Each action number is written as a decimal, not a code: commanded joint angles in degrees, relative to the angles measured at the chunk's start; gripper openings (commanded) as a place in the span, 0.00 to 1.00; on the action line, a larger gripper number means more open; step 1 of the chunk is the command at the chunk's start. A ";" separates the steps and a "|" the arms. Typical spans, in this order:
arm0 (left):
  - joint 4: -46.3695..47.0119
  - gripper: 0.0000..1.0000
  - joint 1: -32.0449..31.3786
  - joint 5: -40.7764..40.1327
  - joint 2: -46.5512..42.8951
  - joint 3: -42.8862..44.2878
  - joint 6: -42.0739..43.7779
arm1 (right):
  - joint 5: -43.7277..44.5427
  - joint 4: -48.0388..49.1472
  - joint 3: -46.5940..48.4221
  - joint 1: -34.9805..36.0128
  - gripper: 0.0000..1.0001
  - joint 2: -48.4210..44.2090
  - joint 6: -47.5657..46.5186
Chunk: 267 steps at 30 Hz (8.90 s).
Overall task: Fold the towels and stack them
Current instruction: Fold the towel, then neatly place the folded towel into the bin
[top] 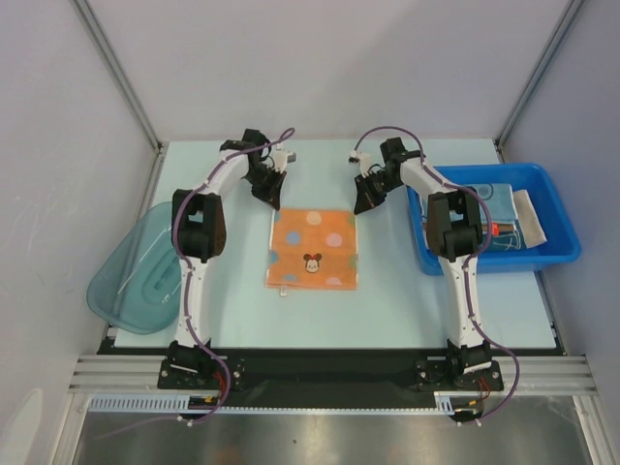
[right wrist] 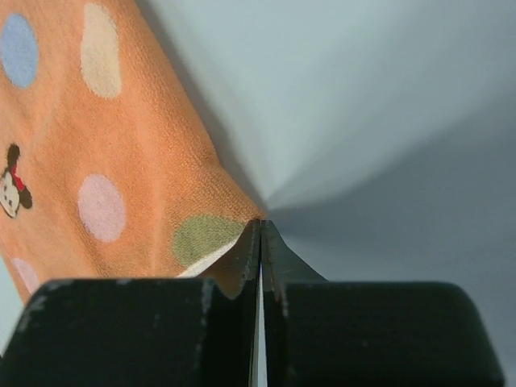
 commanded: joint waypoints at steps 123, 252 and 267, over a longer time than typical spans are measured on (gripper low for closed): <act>18.26 0.00 -6.71 -11.61 -47.13 -60.12 -16.04 | 20.60 23.13 -58.54 19.64 0.00 -49.30 20.06; 33.20 0.34 -13.83 -24.45 -58.03 -79.46 -47.59 | 49.17 37.71 -69.27 28.87 0.41 -43.77 65.15; 23.64 0.47 -11.64 -28.84 -63.92 -70.42 -44.53 | 48.02 28.60 -62.08 25.62 0.00 -50.70 51.02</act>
